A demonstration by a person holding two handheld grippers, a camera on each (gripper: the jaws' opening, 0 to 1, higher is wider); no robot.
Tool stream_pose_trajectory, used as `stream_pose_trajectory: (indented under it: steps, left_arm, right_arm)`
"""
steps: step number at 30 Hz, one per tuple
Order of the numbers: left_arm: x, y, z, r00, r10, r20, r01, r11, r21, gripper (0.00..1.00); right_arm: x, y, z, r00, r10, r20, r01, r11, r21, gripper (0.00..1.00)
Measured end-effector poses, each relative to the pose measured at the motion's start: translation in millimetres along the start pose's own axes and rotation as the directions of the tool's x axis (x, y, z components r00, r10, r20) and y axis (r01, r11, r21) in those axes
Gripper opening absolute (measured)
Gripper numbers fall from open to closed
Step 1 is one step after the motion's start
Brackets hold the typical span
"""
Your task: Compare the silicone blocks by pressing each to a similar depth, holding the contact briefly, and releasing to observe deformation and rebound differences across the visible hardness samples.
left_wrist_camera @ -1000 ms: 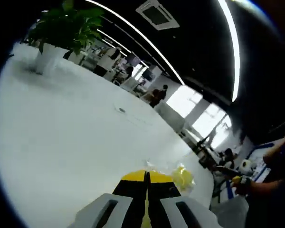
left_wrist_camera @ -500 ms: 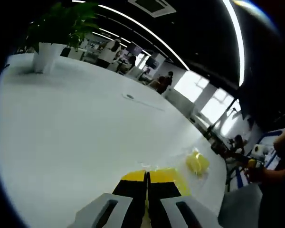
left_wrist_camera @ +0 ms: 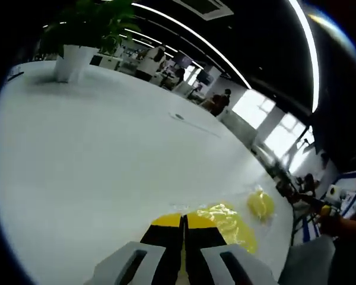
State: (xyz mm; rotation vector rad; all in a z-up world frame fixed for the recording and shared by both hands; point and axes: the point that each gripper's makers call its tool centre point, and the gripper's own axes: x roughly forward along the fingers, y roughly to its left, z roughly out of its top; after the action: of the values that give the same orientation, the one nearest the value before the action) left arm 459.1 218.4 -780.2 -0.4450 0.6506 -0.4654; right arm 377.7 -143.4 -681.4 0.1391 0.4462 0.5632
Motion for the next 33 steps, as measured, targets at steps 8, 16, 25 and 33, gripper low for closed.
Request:
stream_pose_trajectory:
  steps: [8, 16, 25, 33]
  left_arm:
    - [2, 1.9, 2.6, 1.000, 0.005, 0.006, -0.006, 0.999, 0.053, 0.00]
    - [4, 1.8, 4.1, 1.000, 0.005, 0.022, -0.004, 0.999, -0.035, 0.00]
    - [2, 8.2, 9.0, 0.996, 0.041, 0.077, -0.027, 0.986, -0.167, 0.42]
    - [-30, -13.2, 23.7, 0.991, 0.001, 0.133, -0.001, 1.000, 0.002, 0.83]
  right_arm:
    - [0, -3, -2.6, 1.000, -0.002, -0.012, 0.002, 1.000, -0.003, 0.96]
    - [4, -4, -0.7, 1.000, 0.000, 0.003, 0.000, 1.000, 0.025, 0.96]
    - [4, -4, -1.5, 1.000, 0.008, -0.015, -0.008, 1.000, 0.010, 0.96]
    - [8, -4, 11.3, 1.000, 0.022, -0.005, -0.022, 1.000, -0.012, 0.96]
